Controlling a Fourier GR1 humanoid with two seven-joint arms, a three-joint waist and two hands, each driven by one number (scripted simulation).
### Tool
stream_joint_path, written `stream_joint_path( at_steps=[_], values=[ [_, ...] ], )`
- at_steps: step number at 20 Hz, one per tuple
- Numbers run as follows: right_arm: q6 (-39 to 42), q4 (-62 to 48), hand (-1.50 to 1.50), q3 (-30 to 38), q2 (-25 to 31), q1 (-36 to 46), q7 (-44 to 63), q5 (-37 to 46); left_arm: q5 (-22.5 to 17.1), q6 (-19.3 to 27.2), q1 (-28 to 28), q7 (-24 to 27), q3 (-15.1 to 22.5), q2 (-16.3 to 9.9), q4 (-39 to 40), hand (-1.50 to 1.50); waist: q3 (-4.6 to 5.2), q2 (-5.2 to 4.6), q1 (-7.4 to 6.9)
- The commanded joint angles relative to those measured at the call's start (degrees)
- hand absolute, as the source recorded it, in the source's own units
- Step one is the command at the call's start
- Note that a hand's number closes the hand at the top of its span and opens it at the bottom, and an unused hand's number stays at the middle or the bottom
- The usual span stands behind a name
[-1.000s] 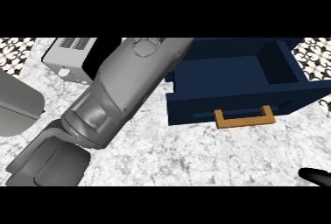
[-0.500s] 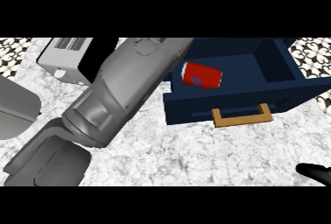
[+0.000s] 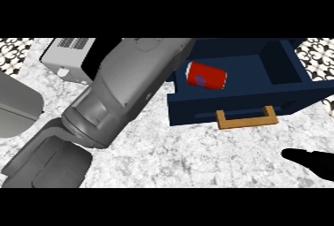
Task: Pick up the can, place it into the drawer and close the drawer
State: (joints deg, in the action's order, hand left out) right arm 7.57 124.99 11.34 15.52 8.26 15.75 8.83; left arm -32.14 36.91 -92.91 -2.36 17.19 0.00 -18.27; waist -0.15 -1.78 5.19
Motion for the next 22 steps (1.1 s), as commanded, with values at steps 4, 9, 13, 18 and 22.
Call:
stream_joint_path(
  at_steps=[4, 9, 13, 18, 22],
  values=[
    [-0.46, -6.56, -1.50, -6.81, 3.78, 5.32, -3.37, 14.52, -3.36, -0.23, -0.20, 2.35, -1.37, 0.00, 0.17, -1.50, 0.06, 0.00, -1.49],
    [-2.86, -14.25, -1.50, -13.95, 3.19, 7.96, -6.17, 25.01, -2.65, 0.73, -1.63, 2.69, -0.42, 0.00, 1.64, -1.50, 0.04, 0.35, -2.71],
    [-5.90, -22.31, -1.50, -15.27, 3.24, 7.81, -11.97, 29.41, -1.28, -1.72, -2.64, 1.88, -0.81, -1.25, 3.48, -1.50, 0.05, 0.77, -3.80],
    [-10.92, -35.76, -1.50, -19.73, 0.47, 16.57, -10.41, 39.94, -1.57, -1.40, -2.24, 2.19, -0.76, -0.02, 2.16, -1.50, 0.10, 0.75, -5.18],
    [-16.30, -46.67, -1.50, -20.34, -0.49, 18.88, -16.57, 43.18, -1.53, -2.91, -0.52, 2.74, -2.22, -2.26, 2.19, -1.50, 0.07, 0.88, -5.46]
  ],
)
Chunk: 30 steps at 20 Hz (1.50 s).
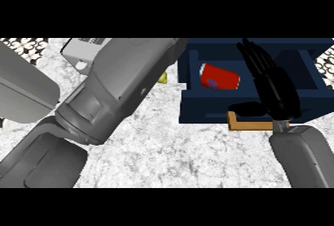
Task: Pick up the can, place it into the drawer and close the drawer
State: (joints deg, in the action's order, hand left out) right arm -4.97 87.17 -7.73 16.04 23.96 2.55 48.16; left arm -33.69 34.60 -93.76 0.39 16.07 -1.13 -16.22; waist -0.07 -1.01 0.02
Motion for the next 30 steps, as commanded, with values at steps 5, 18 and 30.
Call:
stream_joint_path(
  at_steps=[5, 18, 30],
  values=[
    [-11.02, -21.60, -1.50, 0.22, -4.63, 9.07, -4.87, 6.94, 1.52, -2.08, 1.04, -3.36, -0.60, -4.49, -1.10, -1.50, 0.02, 0.44, -1.07],
    [-28.16, -49.81, -1.50, 7.58, -6.19, 28.27, -4.63, 13.28, 3.25, -4.91, 10.70, -6.00, 0.52, -10.57, -11.89, -1.50, 0.08, 0.76, -4.06],
    [-34.60, -65.43, -1.50, 11.79, -5.77, 42.09, -4.73, 14.26, 4.55, -3.26, 15.08, -11.89, 2.12, -11.93, -22.30, -1.50, 0.03, 0.07, -6.03]
  ],
)
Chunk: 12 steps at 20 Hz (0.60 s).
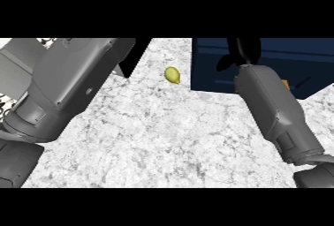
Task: Pick up the can, place it into the drawer and close the drawer
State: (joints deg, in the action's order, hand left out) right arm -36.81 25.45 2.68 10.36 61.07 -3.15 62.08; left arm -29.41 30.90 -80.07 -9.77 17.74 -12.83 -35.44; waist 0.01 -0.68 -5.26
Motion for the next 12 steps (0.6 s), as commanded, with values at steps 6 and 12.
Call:
stream_joint_path(
  at_steps=[6, 12],
  values=[
    [-2.22, -4.84, -1.50, 4.63, -0.17, 7.45, -2.75, -3.39, 0.80, 0.01, 4.93, -3.64, 1.18, -3.11, -9.00, -1.50, -0.10, -0.13, -1.28],
    [0.18, -4.85, -1.50, 8.99, 0.38, 8.43, -9.21, -8.60, -0.08, -1.49, 10.57, -4.03, 1.06, -5.06, -14.37, -1.50, -0.11, -0.10, -2.19]
  ],
)
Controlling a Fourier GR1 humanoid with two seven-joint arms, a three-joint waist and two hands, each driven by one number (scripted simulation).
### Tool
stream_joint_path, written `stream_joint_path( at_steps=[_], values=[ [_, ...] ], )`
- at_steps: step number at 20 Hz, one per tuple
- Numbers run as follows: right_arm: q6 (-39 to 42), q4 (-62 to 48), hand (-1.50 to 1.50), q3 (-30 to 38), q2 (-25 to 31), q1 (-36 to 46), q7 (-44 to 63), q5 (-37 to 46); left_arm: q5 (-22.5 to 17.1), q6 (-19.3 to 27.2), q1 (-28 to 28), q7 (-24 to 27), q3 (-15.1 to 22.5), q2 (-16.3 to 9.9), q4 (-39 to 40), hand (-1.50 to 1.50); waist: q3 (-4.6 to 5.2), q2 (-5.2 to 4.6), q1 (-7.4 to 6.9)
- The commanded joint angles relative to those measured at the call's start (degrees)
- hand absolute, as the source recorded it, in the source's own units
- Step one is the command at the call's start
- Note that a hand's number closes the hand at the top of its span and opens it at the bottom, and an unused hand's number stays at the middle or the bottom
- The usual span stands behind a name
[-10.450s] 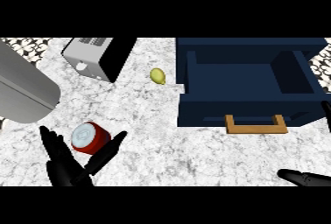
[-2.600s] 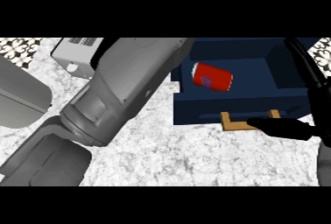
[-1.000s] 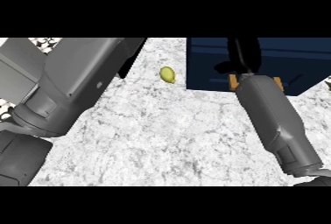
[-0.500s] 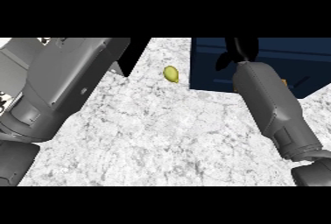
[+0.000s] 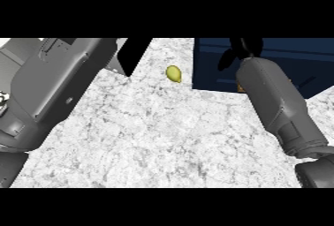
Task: Pick up the can, place it into the drawer and close the drawer
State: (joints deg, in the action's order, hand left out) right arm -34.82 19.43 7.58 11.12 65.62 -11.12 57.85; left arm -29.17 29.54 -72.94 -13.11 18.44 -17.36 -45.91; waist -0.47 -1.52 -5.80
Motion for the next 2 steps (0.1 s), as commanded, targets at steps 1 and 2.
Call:
stream_joint_path(
  at_steps=[1, 2],
  values=[
    [-0.55, 1.08, -1.50, 4.12, -1.00, 5.91, -0.28, -4.35, 0.33, 0.49, 3.52, -0.76, 0.57, -1.03, -4.25, -1.50, 0.40, 0.88, -0.98],
    [-2.01, 1.12, -1.50, 4.33, -1.71, 5.76, -0.28, -4.32, -0.13, -1.16, 3.77, -1.78, 0.56, -2.25, -5.33, -1.50, 0.39, 0.87, -1.51]
  ],
)
